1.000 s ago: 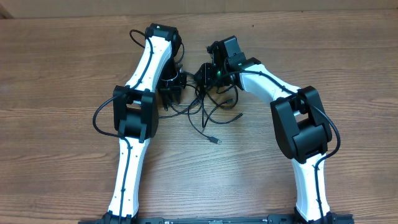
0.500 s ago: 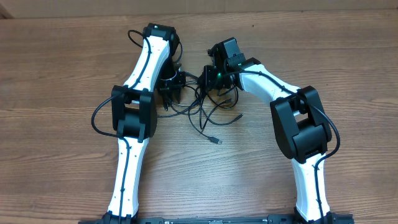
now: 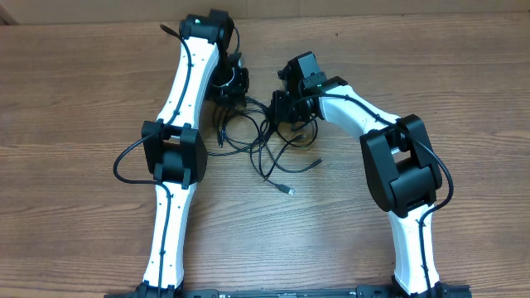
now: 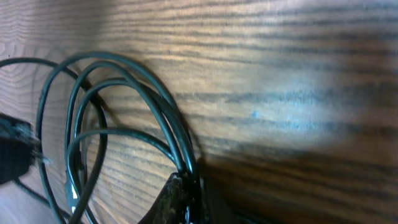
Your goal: Untangle cables
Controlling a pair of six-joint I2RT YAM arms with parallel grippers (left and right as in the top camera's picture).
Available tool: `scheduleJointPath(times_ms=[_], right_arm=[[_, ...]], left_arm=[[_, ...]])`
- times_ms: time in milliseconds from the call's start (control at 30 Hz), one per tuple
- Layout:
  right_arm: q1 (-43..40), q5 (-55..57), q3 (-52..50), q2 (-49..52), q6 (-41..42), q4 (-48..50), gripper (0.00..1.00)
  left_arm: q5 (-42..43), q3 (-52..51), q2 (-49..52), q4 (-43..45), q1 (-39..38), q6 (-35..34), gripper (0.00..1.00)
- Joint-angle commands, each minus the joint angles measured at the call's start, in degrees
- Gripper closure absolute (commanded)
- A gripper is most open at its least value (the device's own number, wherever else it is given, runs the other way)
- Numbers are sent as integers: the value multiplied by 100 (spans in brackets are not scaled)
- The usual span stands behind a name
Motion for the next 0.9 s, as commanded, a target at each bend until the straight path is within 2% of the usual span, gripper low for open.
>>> scheduleJointPath(times_ms=[0,200,467,533,633,867], right_arm=[[24,61,-33,66,-26,-271,93],[24,31,-33,66,66,-717,91],[28,-745,-33,66,81,-1165,88],[28,-763,-33,66,79,-1196,84],[28,-763,-31,66,76,-1075,71],[7,-739,-33,66,76,-586,62]], left_arm=[[79,28,-170,61,-33,-273,74],[4,-317,-168,105,-245,-260,76],[-129,-520,-168,356,-385,-249,76],[-131,-522,-168,365,-385,-249,76],[-131,-527,-168,417,-385,-251,76],[-186,-575,-168,411,-428,-249,77]])
